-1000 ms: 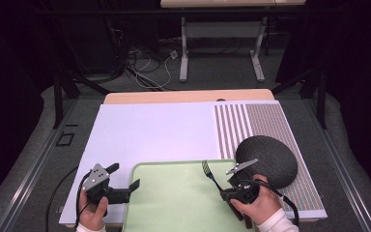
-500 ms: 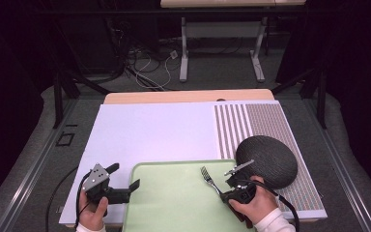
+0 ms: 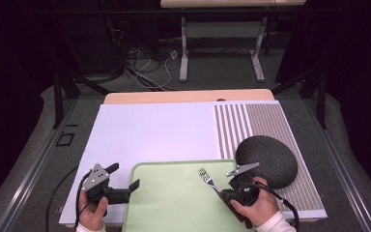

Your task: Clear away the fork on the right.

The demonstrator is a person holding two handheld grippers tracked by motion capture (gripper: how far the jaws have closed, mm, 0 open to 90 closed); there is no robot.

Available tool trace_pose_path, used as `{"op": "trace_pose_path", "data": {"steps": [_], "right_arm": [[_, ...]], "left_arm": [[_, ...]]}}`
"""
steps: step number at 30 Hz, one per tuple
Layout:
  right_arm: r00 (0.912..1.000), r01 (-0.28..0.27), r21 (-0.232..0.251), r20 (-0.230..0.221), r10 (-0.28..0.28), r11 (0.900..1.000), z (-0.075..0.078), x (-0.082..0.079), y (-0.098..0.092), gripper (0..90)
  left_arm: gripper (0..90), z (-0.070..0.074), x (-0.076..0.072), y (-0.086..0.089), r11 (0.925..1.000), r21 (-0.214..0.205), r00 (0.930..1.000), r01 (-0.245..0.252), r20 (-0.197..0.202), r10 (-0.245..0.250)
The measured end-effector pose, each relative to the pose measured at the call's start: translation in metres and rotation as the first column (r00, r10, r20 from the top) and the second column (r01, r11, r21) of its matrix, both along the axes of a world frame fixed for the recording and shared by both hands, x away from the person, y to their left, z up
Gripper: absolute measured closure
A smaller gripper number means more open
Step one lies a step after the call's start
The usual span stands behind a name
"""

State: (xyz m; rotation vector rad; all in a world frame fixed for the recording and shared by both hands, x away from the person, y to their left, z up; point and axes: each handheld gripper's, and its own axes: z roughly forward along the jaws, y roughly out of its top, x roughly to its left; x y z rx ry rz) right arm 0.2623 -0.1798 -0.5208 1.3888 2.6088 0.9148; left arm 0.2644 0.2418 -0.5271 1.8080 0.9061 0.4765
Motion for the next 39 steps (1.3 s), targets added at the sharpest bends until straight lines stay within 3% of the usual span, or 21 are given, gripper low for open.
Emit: {"op": "trace_pose_path", "data": {"steps": [3,9,20,26,28,30,35,37,39], "right_arm": [[0.9987,-0.029,0.018,0.043,0.029,0.9994,-0.002,-0.002,0.003,90.0],[0.9965,-0.076,-0.015,0.034,0.077,0.997,-0.007,-0.003,0.012,90.0],[0.996,-0.079,-0.06,0.038,0.081,0.9951,-0.013,0.004,0.012,90.0],[0.9992,-0.032,-0.043,0.023,0.033,0.9986,-0.013,0.007,0.009,90.0],[0.9987,-0.013,-0.026,0.049,0.015,0.9996,-0.015,0.009,0.006,90.0],[0.9999,0.002,-0.046,0.012,-0.001,0.9989,-0.012,0.01,0.002,90.0],[0.999,0.039,-0.034,0.022,-0.038,0.9986,-0.014,0.013,-0.007,90.0],[0.999,0.045,-0.041,0.003,-0.045,0.9981,-0.013,0.014,-0.01,90.0],[0.9964,0.084,-0.007,0.015,-0.084,0.9964,-0.015,0.013,-0.012,90.0]], "left_arm": [[0.6,0.0,0.0,0.0,1.0,0.003,1.0,-0.001,-0.001,0.001],[0.7,0.0,0.0,0.0,1.0,0.0,1.0,0.004,0.0,-0.004],[0.7,0.0,0.0,0.0,1.0,-0.002,1.0,0.005,0.001,-0.005],[0.6,0.001,-0.001,0.0,1.0,-0.005,1.0,0.004,0.001,-0.004],[0.7,0.001,0.0,0.0,1.0,-0.006,1.0,0.003,0.0,-0.003],[0.7,0.001,0.0,0.0,1.0,-0.005,1.0,0.004,0.0,-0.004],[0.7,0.001,0.0,0.0,1.0,-0.004,1.0,0.004,0.001,-0.004],[0.7,0.001,-0.001,0.0,1.0,-0.005,1.0,0.003,0.001,-0.003],[0.7,0.001,0.0,0.0,1.0,-0.005,1.0,0.004,0.0,-0.004]]}}
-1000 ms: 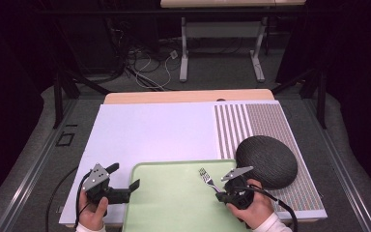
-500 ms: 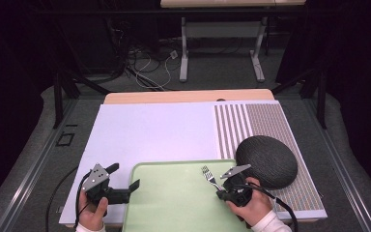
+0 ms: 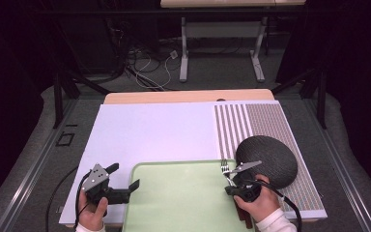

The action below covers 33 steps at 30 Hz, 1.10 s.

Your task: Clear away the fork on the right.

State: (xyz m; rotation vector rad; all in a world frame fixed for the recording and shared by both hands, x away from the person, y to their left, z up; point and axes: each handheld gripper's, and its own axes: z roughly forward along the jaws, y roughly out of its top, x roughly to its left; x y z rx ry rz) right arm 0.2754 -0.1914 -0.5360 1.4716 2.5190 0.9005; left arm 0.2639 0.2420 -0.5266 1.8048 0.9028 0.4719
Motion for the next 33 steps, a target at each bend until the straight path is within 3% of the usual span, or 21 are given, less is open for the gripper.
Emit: {"op": "trace_pose_path", "data": {"steps": [1,3,4,15,16,19,20,23,24,29,30,32,33], "right_arm": [[0.9999,-0.015,-0.017,0.0,0.015,0.9997,0.001,0.001,-0.003,90.0],[0.9999,-0.008,0.005,0.006,0.008,1.0,0.0,0.002,-0.005,90.0],[1.0,-0.006,-0.013,-0.006,0.006,0.9999,0.001,0.002,-0.006,90.0],[1.0,-0.004,0.008,-0.003,0.004,1.0,-0.002,0.002,-0.007,90.0],[0.9999,-0.004,-0.009,-0.017,0.003,1.0,0.0,0.002,-0.007,90.0],[0.9999,-0.012,0.022,0.009,0.011,0.9997,0.0,0.001,-0.007,89.7],[1.0,-0.004,0.004,-0.009,0.004,1.0,0.003,0.0,-0.007,89.0],[0.9996,-0.019,0.021,0.021,0.018,0.9996,0.004,0.0,-0.008,87.0],[1.0,-0.009,0.013,0.002,0.009,0.9999,0.006,-0.001,-0.007,86.4],[0.9986,-0.029,0.01,0.044,0.029,0.9995,0.01,0.0,-0.008,83.3],[0.997,-0.029,0.029,0.072,0.027,0.9992,0.009,0.0,-0.009,83.1],[0.9978,-0.032,0.017,0.059,0.031,0.9993,0.013,0.0,-0.01,82.1],[0.9967,-0.031,0.04,0.077,0.028,0.9987,0.012,0.0,-0.01,81.5]], "left_arm": [[0.7,0.0,0.0,0.0,1.0,-0.001,1.0,0.001,0.0,-0.001],[0.6,0.0,0.0,0.0,1.0,0.003,1.0,0.002,0.0,-0.002],[0.7,0.0,0.0,0.0,1.0,0.002,1.0,0.002,0.0,-0.002],[0.7,0.0,0.001,0.0,1.0,0.005,1.0,0.0,0.002,0.0],[0.7,0.0,0.0,0.0,1.0,0.005,1.0,-0.001,0.002,0.001],[0.6,0.0,0.0,0.0,1.0,0.004,1.0,-0.001,0.001,0.001],[0.6,0.0,0.0,0.0,1.0,0.004,1.0,-0.001,0.001,0.001],[0.6,-0.001,0.001,0.0,1.0,0.0,1.0,0.0,-0.002,0.0],[0.7,-0.001,0.001,0.0,1.0,0.001,1.0,0.001,-0.001,-0.001],[0.6,-0.001,0.001,-0.001,1.0,0.001,1.0,0.001,-0.003,-0.001],[0.7,-0.001,0.001,-0.001,1.0,0.002,1.0,0.0,-0.004,0.0],[0.7,-0.001,0.001,-0.001,1.0,0.003,1.0,0.0,-0.005,0.0],[0.7,-0.001,0.001,-0.001,1.0,0.002,1.0,0.0,-0.005,0.0]]}}
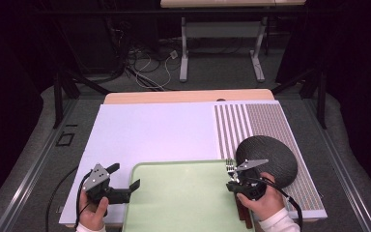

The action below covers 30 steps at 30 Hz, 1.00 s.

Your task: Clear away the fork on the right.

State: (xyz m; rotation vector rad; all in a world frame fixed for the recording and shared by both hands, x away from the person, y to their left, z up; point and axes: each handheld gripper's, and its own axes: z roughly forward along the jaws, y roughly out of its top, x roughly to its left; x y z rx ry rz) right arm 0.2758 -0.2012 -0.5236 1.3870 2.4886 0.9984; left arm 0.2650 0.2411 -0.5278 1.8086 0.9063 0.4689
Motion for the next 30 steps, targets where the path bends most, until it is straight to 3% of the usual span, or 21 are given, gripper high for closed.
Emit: {"op": "trace_pose_path", "data": {"steps": [5,9,16,24,30], "right_arm": [[0.9997,-0.024,-0.027,-0.001,0.024,0.9993,0.005,-0.001,-0.001,77.4],[0.9956,-0.062,-0.063,0.066,0.066,0.9961,0.006,0.0,-0.001,71.7],[0.9842,-0.11,-0.103,0.127,0.123,0.9885,0.012,-0.001,0.0,65.5],[0.9756,-0.143,-0.131,0.148,0.162,0.981,0.014,0.0,-0.002,62.0],[0.9656,-0.185,-0.163,0.153,0.21,0.9691,0.016,0.0,-0.001,62.6]], "left_arm": [[0.6,0.0,0.0,0.0,1.0,-0.001,1.0,-0.001,0.0,0.001],[0.7,0.0,0.0,0.0,1.0,-0.001,1.0,-0.001,-0.001,0.001],[0.7,0.0,0.0,0.0,1.0,-0.001,1.0,0.0,-0.001,0.0],[0.6,0.0,0.0,-0.001,1.0,0.006,1.0,0.006,-0.001,-0.006],[0.6,0.0,0.0,-0.001,1.0,0.004,1.0,0.003,0.0,-0.003]]}}
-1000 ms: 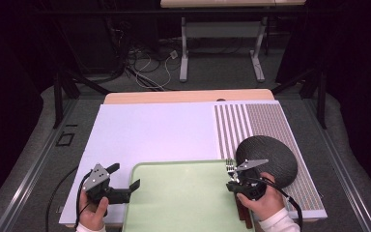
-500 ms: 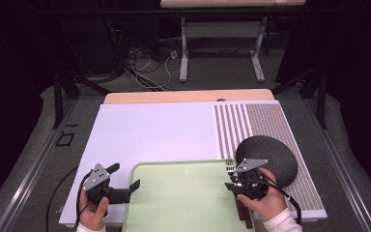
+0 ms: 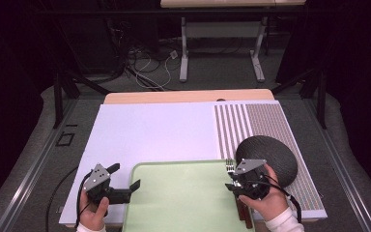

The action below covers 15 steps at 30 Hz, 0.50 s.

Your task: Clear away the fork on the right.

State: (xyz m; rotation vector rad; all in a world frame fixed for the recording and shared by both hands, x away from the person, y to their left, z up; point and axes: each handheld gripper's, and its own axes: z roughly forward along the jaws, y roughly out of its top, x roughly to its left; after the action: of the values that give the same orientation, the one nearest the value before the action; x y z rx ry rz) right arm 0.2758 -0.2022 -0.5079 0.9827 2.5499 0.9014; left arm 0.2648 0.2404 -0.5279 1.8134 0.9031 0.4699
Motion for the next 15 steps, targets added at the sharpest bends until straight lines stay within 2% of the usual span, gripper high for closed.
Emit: {"op": "trace_pose_path", "data": {"steps": [4,8,12,15], "right_arm": [[1.0,0.006,-0.011,0.0,-0.006,0.9999,0.0011,-0.0012,0.0,62.5],[0.9999,-0.01,0.001,0.001,0.01,0.9999,0.0012,-0.0021,0.0006,60.3],[0.9999,-0.009,-0.011,0.011,0.009,0.9999,0.0015,-0.0017,-0.0008,54.6],[0.9994,-0.01,-0.034,0.033,0.011,0.9994,0.0018,-0.0011,-0.0032,55.2]], "left_arm": [[0.7,0.0003,-0.0002,0.0,1.0,0.001,1.0,0.002,0.002,-0.002],[0.7,0.0002,-0.0003,0.0,1.0,0.001,1.0,0.003,0.002,-0.003],[0.6,0.0001,-0.0002,-0.0002,1.0,0.002,1.0,0.004,0.001,-0.004],[0.7,-0.0001,-0.0002,-0.0002,1.0,0.002,1.0,0.001,0.0,-0.001]]}}
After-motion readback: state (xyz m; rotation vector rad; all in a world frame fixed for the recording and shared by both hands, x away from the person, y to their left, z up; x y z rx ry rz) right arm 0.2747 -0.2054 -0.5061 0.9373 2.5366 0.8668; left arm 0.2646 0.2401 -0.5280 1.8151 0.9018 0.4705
